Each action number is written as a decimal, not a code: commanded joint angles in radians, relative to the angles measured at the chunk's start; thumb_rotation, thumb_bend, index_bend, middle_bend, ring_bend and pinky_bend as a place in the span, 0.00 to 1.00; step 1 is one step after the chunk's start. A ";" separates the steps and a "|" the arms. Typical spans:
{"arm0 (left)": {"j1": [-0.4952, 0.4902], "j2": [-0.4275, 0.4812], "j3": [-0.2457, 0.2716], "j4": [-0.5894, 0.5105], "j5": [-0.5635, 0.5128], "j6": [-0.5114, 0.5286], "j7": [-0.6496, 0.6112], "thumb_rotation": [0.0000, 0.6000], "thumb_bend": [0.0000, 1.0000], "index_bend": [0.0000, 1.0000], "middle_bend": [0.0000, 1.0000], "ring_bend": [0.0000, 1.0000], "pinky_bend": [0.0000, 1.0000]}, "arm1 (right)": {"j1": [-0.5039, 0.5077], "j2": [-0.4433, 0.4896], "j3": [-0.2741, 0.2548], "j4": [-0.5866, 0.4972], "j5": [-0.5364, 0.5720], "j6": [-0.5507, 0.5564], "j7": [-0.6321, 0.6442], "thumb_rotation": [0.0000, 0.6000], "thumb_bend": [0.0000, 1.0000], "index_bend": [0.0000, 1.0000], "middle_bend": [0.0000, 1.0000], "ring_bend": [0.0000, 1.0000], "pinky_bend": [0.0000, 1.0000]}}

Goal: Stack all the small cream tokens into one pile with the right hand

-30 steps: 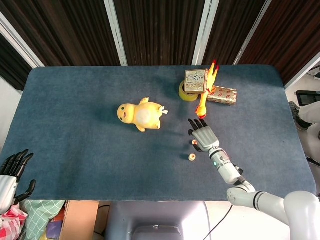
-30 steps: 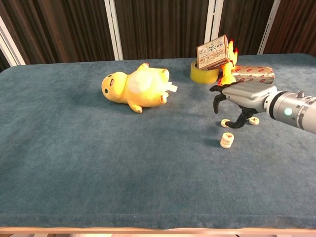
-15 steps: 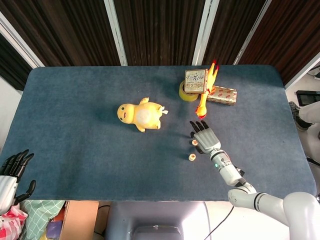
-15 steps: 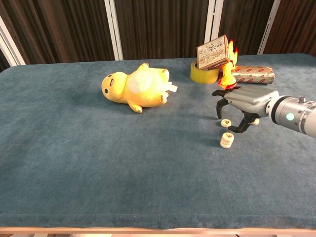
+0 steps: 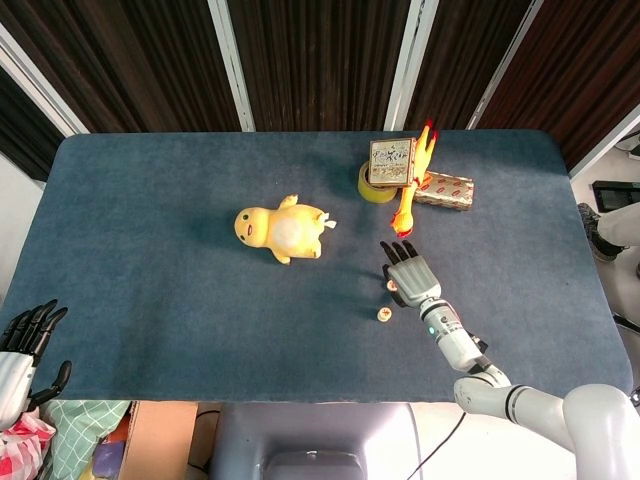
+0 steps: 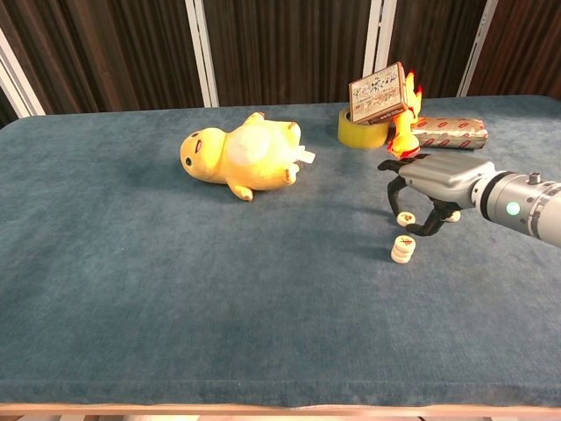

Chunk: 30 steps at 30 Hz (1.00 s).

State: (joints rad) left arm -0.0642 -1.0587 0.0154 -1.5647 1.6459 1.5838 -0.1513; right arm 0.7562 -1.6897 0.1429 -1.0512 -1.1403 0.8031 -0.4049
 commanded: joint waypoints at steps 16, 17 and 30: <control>0.003 0.000 -0.002 0.001 -0.002 0.004 0.000 1.00 0.45 0.00 0.00 0.00 0.09 | -0.050 0.122 -0.020 -0.221 -0.097 0.138 0.016 1.00 0.48 0.65 0.04 0.00 0.00; 0.003 0.000 -0.002 0.001 -0.002 0.004 0.000 1.00 0.45 0.00 0.00 0.00 0.09 | -0.054 0.129 -0.025 -0.235 -0.101 0.145 0.004 1.00 0.48 0.64 0.04 0.00 0.00; -0.004 -0.005 -0.007 -0.004 -0.014 -0.013 0.012 1.00 0.45 0.00 0.00 0.00 0.09 | -0.087 0.200 -0.093 -0.376 -0.144 0.170 -0.098 1.00 0.48 0.64 0.04 0.00 0.00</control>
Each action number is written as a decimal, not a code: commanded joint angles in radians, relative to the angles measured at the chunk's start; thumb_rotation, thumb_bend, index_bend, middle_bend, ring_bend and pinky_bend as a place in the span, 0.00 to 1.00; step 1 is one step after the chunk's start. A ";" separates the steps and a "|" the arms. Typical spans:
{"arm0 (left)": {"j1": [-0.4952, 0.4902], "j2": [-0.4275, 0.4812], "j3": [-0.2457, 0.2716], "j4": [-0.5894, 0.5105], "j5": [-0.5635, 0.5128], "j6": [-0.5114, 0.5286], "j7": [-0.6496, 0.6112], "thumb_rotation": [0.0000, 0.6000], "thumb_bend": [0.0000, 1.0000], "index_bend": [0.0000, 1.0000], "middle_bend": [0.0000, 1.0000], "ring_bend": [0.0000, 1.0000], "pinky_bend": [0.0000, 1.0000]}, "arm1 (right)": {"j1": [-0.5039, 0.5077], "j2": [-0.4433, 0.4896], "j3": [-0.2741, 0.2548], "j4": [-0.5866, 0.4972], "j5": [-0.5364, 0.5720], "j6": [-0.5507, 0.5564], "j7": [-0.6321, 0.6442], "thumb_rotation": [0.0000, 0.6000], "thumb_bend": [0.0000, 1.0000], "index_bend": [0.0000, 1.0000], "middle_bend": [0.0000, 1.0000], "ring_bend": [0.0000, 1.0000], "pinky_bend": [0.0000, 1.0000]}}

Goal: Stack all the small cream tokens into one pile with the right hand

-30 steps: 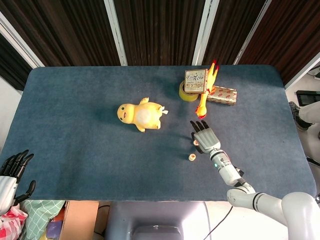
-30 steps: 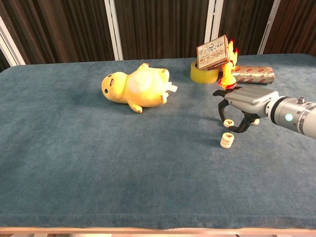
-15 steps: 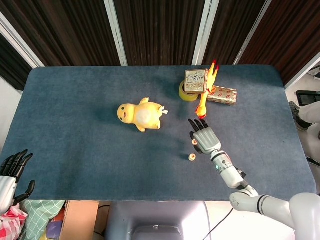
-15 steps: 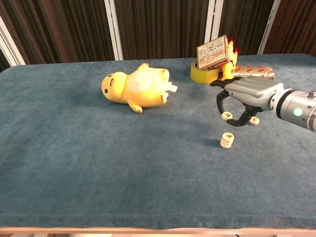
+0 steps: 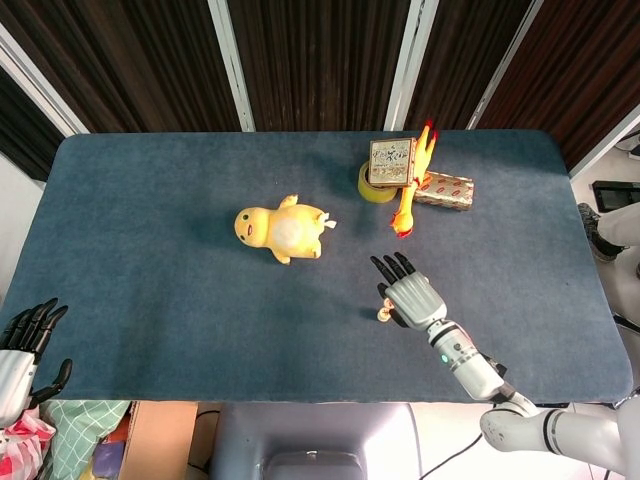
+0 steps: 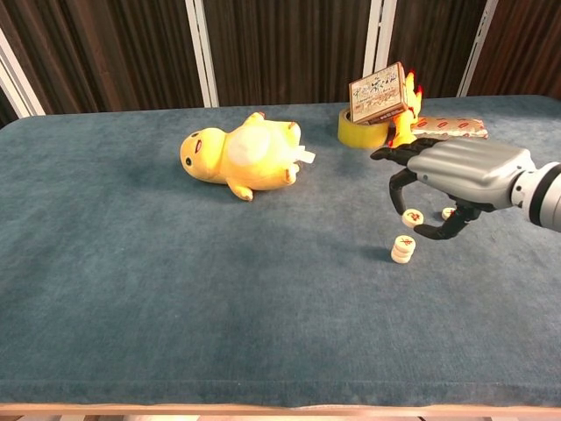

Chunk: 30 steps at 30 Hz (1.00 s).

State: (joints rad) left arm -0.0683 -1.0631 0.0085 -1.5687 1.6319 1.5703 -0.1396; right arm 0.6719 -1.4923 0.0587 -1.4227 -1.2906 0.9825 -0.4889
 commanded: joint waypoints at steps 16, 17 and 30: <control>0.007 0.002 0.000 -0.007 -0.004 0.006 0.006 1.00 0.45 0.00 0.00 0.00 0.09 | 0.011 -0.042 -0.006 0.033 0.019 -0.047 -0.025 1.00 0.48 0.59 0.04 0.00 0.00; 0.005 0.000 -0.003 -0.005 -0.011 0.003 0.009 1.00 0.45 0.00 0.00 0.00 0.09 | 0.010 -0.038 -0.007 0.028 0.020 -0.049 -0.025 1.00 0.48 0.57 0.04 0.00 0.00; 0.011 0.000 -0.006 -0.012 -0.015 0.010 0.011 1.00 0.45 0.00 0.00 0.00 0.10 | -0.023 0.029 -0.003 -0.023 -0.010 0.006 0.039 1.00 0.48 0.37 0.03 0.00 0.00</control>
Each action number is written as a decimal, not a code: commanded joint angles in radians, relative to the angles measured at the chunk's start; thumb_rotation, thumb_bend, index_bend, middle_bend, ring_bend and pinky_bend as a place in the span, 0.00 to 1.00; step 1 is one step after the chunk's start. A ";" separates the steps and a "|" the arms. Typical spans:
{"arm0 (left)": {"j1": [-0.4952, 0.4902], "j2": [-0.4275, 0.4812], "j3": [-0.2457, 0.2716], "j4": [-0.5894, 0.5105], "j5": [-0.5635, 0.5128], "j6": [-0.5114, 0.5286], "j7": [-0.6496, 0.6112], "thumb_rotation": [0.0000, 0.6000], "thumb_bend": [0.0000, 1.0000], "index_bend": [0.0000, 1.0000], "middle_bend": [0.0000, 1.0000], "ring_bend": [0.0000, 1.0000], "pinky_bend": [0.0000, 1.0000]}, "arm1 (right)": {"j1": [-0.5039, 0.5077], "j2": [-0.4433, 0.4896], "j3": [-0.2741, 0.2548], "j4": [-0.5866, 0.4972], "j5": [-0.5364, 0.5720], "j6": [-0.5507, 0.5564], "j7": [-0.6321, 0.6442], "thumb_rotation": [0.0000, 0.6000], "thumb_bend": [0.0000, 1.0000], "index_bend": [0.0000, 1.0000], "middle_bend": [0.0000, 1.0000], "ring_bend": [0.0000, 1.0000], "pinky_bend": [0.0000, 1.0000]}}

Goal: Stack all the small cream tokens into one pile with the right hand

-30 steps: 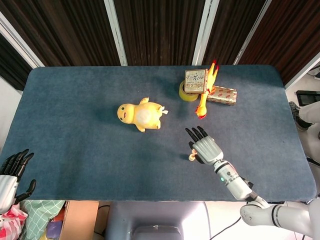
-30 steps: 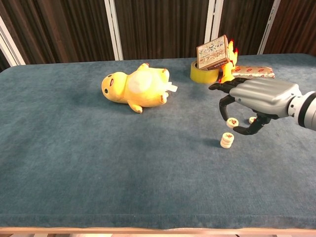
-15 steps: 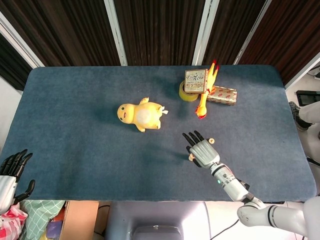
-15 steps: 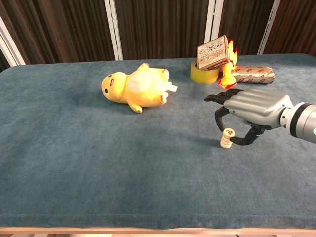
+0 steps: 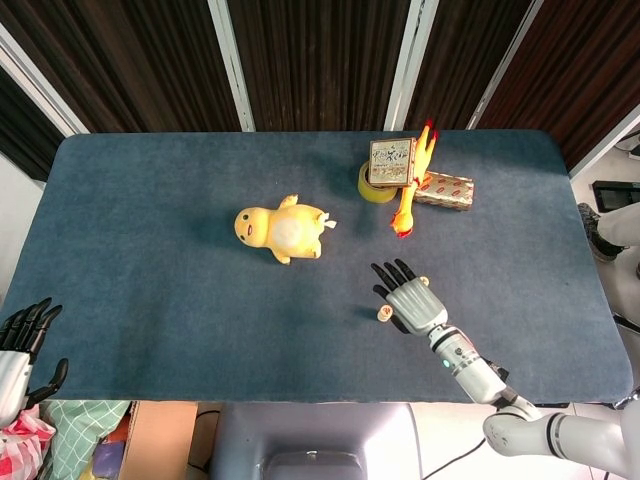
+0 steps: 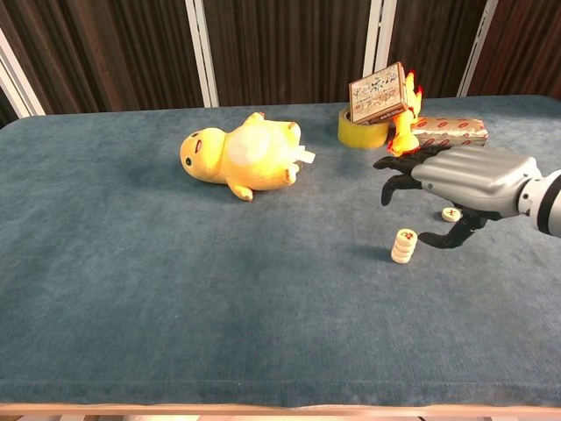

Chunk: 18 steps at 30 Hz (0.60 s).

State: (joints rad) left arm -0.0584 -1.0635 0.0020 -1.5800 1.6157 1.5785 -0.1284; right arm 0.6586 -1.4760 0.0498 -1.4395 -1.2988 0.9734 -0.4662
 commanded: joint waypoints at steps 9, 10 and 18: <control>-0.009 -0.004 0.000 0.001 0.001 -0.018 0.002 1.00 0.45 0.00 0.00 0.00 0.10 | -0.006 -0.040 0.045 0.258 0.033 -0.045 0.215 1.00 0.41 0.43 0.03 0.00 0.00; -0.010 -0.004 0.001 0.000 0.004 -0.019 0.003 1.00 0.45 0.00 0.00 0.00 0.10 | 0.000 -0.056 0.044 0.300 0.035 -0.065 0.231 1.00 0.41 0.44 0.03 0.00 0.00; -0.011 -0.007 -0.002 -0.003 -0.004 -0.023 0.010 1.00 0.45 0.00 0.00 0.00 0.10 | 0.022 -0.144 0.037 0.481 0.017 -0.121 0.284 1.00 0.41 0.50 0.03 0.00 0.00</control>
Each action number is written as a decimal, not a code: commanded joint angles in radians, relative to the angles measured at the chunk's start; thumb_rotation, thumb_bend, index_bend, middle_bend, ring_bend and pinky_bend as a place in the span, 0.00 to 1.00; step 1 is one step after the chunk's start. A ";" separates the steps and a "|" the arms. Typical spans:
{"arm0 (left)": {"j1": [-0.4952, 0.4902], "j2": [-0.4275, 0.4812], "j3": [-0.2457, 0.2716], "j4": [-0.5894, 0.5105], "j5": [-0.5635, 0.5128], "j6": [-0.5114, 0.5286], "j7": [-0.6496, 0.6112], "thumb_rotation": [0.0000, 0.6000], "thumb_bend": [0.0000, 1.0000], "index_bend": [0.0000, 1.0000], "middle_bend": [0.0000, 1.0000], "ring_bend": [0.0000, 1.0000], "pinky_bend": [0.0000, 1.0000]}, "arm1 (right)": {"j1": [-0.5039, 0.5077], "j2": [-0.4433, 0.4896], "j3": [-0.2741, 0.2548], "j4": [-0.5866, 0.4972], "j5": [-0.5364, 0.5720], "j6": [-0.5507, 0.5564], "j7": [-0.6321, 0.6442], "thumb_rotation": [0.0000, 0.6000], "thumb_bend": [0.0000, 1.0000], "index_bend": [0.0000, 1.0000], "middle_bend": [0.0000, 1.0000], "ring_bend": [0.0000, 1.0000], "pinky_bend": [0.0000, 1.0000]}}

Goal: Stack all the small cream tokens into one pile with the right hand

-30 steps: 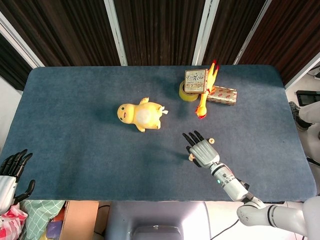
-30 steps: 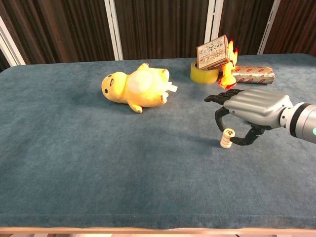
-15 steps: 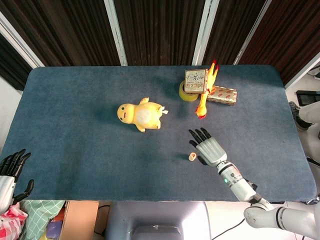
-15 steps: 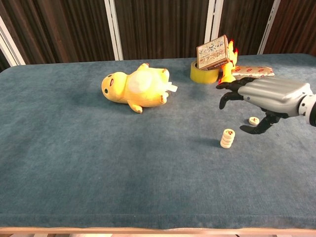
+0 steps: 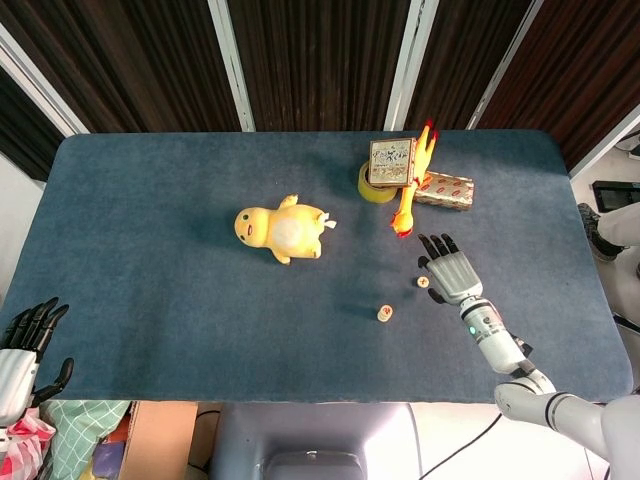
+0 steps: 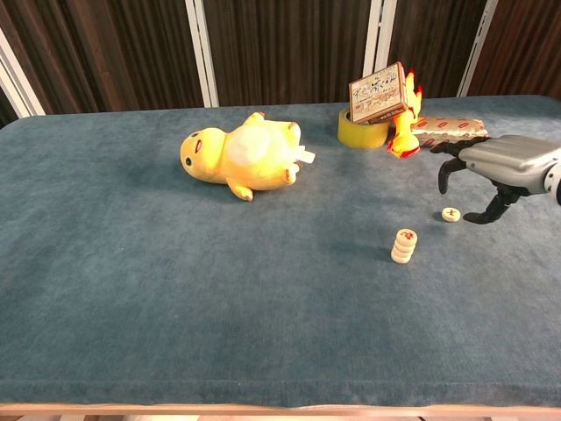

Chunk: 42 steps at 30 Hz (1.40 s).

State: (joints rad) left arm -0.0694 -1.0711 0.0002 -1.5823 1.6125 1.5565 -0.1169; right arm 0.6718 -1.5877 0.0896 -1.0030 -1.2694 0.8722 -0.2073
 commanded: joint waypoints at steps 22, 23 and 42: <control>0.001 0.005 0.003 0.003 0.005 0.002 -0.010 1.00 0.45 0.00 0.00 0.00 0.10 | 0.013 -0.062 0.017 0.080 -0.004 -0.050 0.026 1.00 0.46 0.66 0.07 0.00 0.00; 0.001 0.005 0.002 0.002 0.004 0.002 -0.009 1.00 0.45 0.00 0.00 0.00 0.10 | 0.010 -0.054 0.021 0.064 -0.009 -0.036 0.033 1.00 0.46 0.66 0.07 0.00 0.00; 0.006 0.006 -0.003 0.003 -0.007 0.008 -0.011 1.00 0.45 0.00 0.00 0.00 0.09 | -0.022 0.157 -0.010 -0.411 -0.148 0.113 0.008 1.00 0.46 0.66 0.08 0.00 0.00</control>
State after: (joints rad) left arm -0.0640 -1.0649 -0.0023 -1.5794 1.6056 1.5639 -0.1281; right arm 0.6540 -1.4469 0.0859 -1.3935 -1.4121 0.9808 -0.1828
